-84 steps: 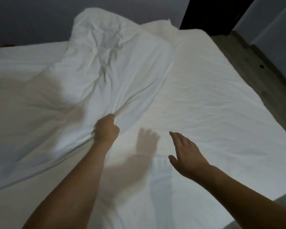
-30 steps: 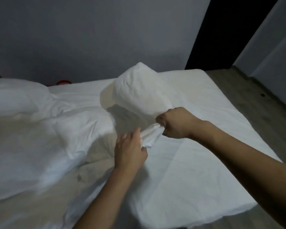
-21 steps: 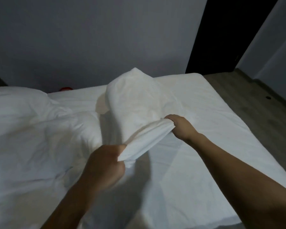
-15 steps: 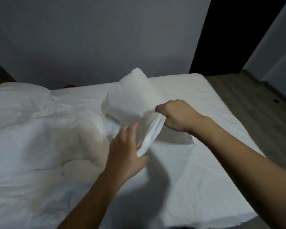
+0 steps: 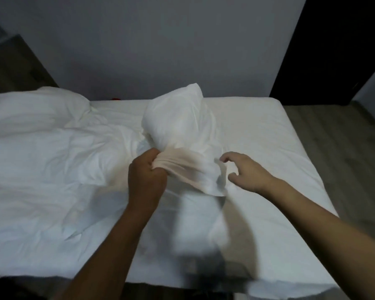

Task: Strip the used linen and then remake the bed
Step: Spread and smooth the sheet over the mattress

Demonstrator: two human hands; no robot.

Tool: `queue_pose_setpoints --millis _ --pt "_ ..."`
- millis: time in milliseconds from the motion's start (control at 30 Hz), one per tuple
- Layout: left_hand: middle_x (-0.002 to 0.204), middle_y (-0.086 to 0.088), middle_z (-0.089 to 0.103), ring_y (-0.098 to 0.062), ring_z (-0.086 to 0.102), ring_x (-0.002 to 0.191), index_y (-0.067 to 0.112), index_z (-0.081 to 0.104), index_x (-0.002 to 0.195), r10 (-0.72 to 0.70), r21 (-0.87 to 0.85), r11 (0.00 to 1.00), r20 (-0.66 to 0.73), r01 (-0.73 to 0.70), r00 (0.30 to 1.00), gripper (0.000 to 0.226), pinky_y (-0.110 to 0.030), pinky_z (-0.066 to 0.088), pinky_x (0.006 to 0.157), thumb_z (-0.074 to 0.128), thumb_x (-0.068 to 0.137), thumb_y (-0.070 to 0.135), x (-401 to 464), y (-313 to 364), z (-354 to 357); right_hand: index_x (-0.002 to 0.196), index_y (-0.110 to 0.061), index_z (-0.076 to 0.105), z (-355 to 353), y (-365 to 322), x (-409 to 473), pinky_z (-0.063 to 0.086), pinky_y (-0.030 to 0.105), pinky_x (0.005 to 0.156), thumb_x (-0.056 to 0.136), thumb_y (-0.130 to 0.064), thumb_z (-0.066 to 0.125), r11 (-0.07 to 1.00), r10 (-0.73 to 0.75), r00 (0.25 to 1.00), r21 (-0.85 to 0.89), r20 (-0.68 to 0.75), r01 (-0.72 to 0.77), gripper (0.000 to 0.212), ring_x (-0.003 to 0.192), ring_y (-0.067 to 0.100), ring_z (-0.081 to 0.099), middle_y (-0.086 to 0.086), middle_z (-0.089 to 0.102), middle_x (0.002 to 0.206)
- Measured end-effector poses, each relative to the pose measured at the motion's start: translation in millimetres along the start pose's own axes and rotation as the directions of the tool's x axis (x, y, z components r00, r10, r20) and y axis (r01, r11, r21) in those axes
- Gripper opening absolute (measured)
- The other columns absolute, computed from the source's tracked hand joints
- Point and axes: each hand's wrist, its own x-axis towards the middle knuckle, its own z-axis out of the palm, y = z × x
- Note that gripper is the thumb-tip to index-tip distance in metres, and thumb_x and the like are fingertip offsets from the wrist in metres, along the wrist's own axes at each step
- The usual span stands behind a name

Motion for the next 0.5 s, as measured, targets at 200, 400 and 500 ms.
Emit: queue_pose_setpoints --millis 200,400,500 --pt "0.056 0.009 0.036 -0.006 0.035 0.057 0.006 0.043 0.063 -0.029 -0.095 0.995 -0.010 0.028 1.000 0.010 -0.032 0.029 0.052 0.051 0.070 0.006 -17 35 21 0.143 -0.021 0.043 59 -1 -16 0.040 0.038 0.100 0.089 -0.049 0.055 0.996 0.075 0.985 0.051 -0.154 -0.068 0.062 0.127 0.030 0.047 0.009 0.052 0.140" --pt "0.056 0.006 0.036 -0.007 0.033 0.056 0.004 0.044 0.062 -0.140 -0.179 0.976 -0.101 0.121 0.985 0.006 -0.028 0.026 0.051 0.044 0.066 0.007 -28 30 23 0.099 -0.022 0.059 3 7 -8 0.043 0.033 0.073 0.097 -0.022 0.048 0.999 0.042 0.972 0.035 -0.230 -0.035 0.012 0.090 0.024 0.057 -0.001 0.066 0.099" --pt "0.057 0.003 0.035 -0.007 0.031 0.056 0.001 0.045 0.063 -0.176 -0.192 0.971 -0.152 0.146 0.972 0.005 -0.027 0.024 0.050 0.042 0.064 0.005 -30 47 34 0.145 -0.023 0.033 23 5 -18 0.039 0.034 0.103 0.069 -0.045 0.073 0.992 -0.036 0.999 -0.124 -0.011 0.035 0.088 0.129 0.024 0.042 0.002 0.043 0.144"
